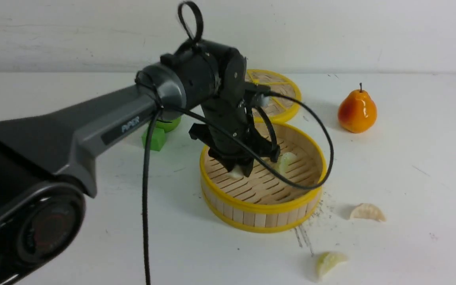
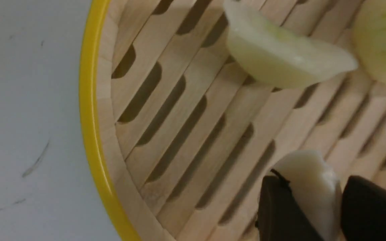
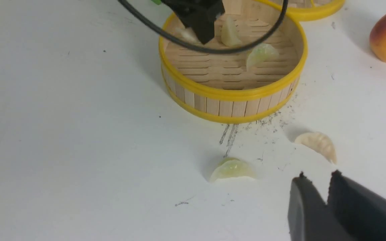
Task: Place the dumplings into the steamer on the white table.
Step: 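Place the dumpling into the bamboo steamer basket with the left gripper, then reach for and grasp a dumpling lying on the table beside the steamer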
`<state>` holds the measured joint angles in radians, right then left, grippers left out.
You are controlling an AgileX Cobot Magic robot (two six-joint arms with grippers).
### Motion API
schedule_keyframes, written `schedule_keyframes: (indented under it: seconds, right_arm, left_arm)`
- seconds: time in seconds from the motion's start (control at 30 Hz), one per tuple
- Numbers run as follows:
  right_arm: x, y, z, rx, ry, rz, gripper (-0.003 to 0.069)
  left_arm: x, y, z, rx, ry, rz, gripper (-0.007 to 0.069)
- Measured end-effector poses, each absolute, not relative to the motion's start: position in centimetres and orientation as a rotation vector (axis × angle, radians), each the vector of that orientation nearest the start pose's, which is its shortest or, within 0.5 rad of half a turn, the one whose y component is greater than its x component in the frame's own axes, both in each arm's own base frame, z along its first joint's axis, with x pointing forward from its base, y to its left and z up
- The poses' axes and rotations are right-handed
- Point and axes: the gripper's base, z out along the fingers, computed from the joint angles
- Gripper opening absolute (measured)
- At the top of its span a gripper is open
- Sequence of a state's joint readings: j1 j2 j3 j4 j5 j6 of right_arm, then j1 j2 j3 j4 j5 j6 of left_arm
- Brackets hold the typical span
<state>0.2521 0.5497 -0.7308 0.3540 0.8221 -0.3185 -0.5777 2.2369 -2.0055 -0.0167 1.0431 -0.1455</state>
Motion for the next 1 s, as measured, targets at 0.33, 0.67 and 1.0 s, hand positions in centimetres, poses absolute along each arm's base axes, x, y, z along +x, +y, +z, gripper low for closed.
schedule_keyframes:
  seconds: [0.33,0.67,1.0]
  right_arm:
    - [11.3,5.5,34.4,-0.487,2.228,0.420,0.0113]
    - [17.7,9.9,32.1,-0.691,2.486,0.446,0.0115]
    - [24.7,13.6,23.3,-0.379,2.779,0.445,0.0396]
  left_arm:
    - [41.4,-26.1,24.4,0.573,2.723,-0.073,0.0475]
    - [36.4,-22.8,39.9,0.542,2.429,-0.180,0.0262]
    - [25.4,-16.2,45.1,0.537,2.397,-0.272,-0.0014]
